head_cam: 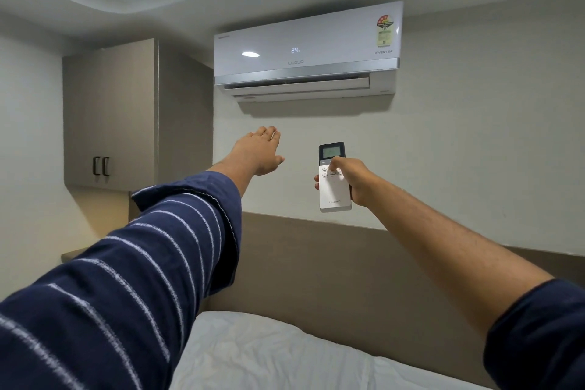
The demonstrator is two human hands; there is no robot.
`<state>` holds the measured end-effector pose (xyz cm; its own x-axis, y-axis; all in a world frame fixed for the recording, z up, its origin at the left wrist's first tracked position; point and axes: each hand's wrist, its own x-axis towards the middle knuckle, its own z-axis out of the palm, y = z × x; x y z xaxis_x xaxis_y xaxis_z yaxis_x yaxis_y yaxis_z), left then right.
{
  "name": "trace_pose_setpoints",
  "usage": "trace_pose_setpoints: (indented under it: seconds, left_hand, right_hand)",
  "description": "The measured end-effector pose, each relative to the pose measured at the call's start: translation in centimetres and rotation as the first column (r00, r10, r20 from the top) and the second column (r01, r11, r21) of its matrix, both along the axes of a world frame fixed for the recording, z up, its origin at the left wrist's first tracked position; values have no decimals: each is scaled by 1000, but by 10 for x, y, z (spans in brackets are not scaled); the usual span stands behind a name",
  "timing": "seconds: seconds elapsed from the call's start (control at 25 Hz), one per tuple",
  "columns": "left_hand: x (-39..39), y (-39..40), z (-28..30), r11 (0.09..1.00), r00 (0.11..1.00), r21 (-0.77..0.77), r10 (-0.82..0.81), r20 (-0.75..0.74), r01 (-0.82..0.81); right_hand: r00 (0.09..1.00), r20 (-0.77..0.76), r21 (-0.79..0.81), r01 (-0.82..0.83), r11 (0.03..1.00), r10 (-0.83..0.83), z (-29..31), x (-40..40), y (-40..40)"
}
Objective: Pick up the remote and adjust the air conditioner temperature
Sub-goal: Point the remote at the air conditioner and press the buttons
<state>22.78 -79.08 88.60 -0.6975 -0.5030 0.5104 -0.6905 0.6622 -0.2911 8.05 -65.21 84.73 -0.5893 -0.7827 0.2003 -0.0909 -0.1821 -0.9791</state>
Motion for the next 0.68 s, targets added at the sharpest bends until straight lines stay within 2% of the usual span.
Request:
trace_pose_setpoints:
  seconds: [0.28,0.52,0.68]
  left_hand:
    - [-44,15,-25,995,995,36,-91,45,89]
    - [-111,52,-44,962,962,75,-267,60,262]
    - [-165,94,-69,908,906,113,-415,87,405]
  right_hand:
    - [998,5,45,65,997,-66,-24,-22,27]
    - [977,33,94,209,973,-213,-51,-65,81]
    - [944,39,114,322,940,-328,-68,-91,134]
